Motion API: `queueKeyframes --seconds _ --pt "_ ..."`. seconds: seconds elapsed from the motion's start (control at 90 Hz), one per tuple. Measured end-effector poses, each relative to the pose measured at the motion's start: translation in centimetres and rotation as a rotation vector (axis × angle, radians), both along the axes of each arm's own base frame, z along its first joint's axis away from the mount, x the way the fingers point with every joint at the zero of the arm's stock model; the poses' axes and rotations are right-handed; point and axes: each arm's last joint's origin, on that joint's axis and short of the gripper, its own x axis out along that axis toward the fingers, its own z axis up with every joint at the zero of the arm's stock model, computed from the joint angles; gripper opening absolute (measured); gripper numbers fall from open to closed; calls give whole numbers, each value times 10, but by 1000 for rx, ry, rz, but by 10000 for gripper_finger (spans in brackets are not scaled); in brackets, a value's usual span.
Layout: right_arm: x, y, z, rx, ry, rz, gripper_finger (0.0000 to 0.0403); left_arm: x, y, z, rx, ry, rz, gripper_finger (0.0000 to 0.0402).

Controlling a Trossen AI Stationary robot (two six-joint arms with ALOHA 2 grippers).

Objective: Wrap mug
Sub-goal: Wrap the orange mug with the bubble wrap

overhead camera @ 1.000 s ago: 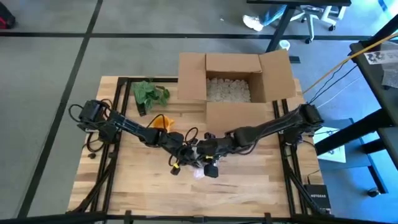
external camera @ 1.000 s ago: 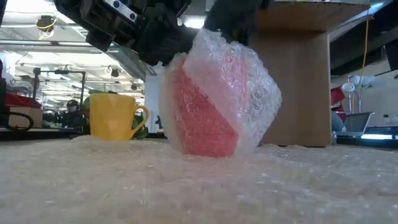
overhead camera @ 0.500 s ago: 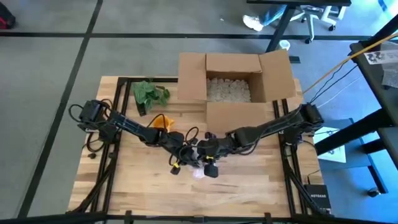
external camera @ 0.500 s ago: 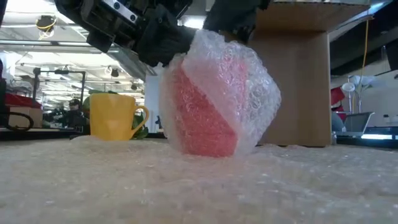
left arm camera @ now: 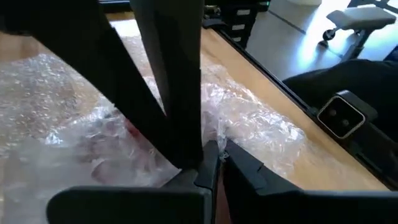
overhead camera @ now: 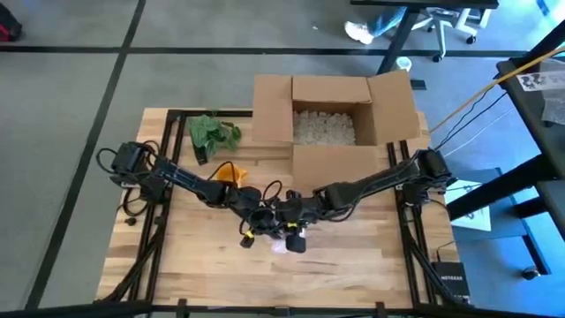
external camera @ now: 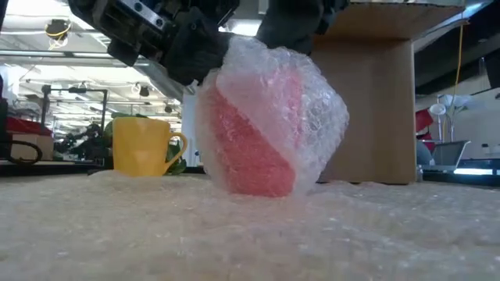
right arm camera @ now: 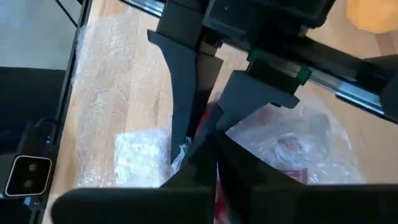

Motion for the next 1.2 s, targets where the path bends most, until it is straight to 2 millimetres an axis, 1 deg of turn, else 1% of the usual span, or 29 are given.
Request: queueKeyframes --seconds 0.122,0.378,0.556,0.678,0.833,0.978,1.2 --pt "-4 1 -9 14 75 28 1 0 -1 2 -6 -22 -53 0" --pt "-6 1 -8 35 92 48 1 1 -4 5 -33 -71 -162 0" --pt "-5 1 -7 27 80 64 1 -2 -4 11 -37 -88 -185 0" --pt "-4 2 -11 25 84 67 0 -3 -4 15 -35 -101 -186 0" --pt "1 4 -21 38 105 80 0 -3 -3 16 -36 -106 -200 1" --pt "3 5 -27 56 112 95 0 -3 0 16 -47 -90 -197 25" --pt "2 5 -28 47 124 94 1 -4 3 20 -56 -98 -189 63"
